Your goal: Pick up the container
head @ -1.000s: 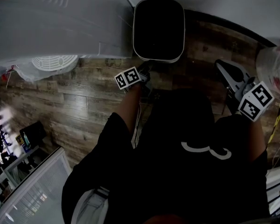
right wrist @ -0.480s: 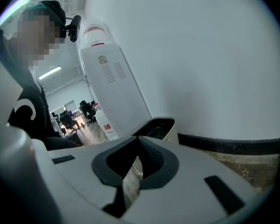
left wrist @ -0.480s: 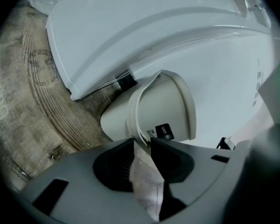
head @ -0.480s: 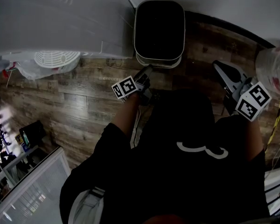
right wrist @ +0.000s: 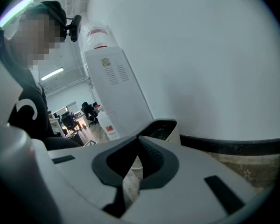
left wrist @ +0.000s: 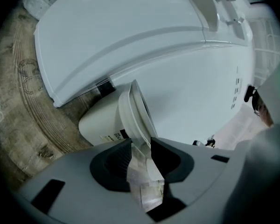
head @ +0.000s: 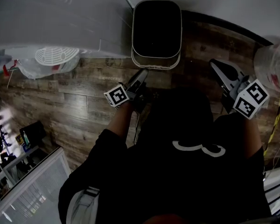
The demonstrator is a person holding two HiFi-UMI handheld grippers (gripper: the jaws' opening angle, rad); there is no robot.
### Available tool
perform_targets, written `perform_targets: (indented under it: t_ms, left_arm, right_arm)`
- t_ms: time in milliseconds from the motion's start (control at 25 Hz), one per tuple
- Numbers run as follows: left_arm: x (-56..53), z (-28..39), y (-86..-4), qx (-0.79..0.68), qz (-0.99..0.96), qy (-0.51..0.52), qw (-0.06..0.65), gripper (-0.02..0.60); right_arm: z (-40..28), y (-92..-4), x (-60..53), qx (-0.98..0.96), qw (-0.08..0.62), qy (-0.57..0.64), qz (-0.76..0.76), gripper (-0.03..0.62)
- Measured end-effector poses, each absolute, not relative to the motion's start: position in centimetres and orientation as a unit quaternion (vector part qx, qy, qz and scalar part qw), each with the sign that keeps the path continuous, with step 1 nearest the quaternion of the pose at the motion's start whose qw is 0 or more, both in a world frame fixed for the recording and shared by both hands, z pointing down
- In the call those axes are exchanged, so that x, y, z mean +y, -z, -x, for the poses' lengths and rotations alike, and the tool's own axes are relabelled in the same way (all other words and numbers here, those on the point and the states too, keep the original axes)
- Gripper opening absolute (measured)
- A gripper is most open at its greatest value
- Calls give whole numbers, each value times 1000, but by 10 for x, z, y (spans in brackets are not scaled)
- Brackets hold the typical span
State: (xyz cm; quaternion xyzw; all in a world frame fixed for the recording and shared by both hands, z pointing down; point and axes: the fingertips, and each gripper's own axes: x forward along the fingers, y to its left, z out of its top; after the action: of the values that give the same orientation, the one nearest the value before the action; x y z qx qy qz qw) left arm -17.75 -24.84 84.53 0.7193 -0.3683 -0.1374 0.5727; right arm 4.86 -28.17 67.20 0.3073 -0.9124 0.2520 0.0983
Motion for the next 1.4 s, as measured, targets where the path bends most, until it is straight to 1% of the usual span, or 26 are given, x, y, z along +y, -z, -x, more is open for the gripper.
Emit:
perform_targets:
  t_ms: [80,280,480,680,800,960,1000,1040,1120,1240,1320,1400]
  left_arm:
    - [-250,176,-835,-359,-739,135,554,124]
    - [-248,174,-816,-355,-745,149,545,130]
    - [-254,173,-795,-348,-764,163,518,130]
    - [-258,174,-781,-344,-767,175,513,130]
    - [-259,174,-775,-334,-766,181,519,130]
    - [-265,173,-762,-324,-773,187,512,128]
    - [-267,173,-759,-323,-777,185,507,126]
    - [-269,173,-758,-324,-780,182,504,123]
    - [-273,173,-756,-324,-778,183,506,123]
    - [-278,173,-748,-322,-774,199,508,123]
    - [-282,172,-743,-320,-775,205,505,123]
    - [-285,173,-739,-318,-777,208,502,123]
  right_arm:
    - [-48,-670,-281,-913,96,-251,-306,28]
    - [-43,-670,-280,-917,93,-247,-300,28]
    - [-37,-670,-281,-919,90,-248,-292,28]
    - [-21,-678,-281,-928,114,-234,-268,28]
    - [-9,-686,-280,-934,138,-216,-250,28]
    - [18,-692,-279,-947,182,-160,-209,36]
    - [27,-693,-279,-951,194,-144,-195,73]
    - [35,-695,-279,-953,206,-129,-181,124]
    - [51,-699,-278,-955,236,-88,-156,158]
    - [71,-712,-274,-946,302,-2,-116,184]
    - [78,-723,-275,-933,342,41,-101,184]
    - [81,-729,-281,-924,362,65,-102,184]
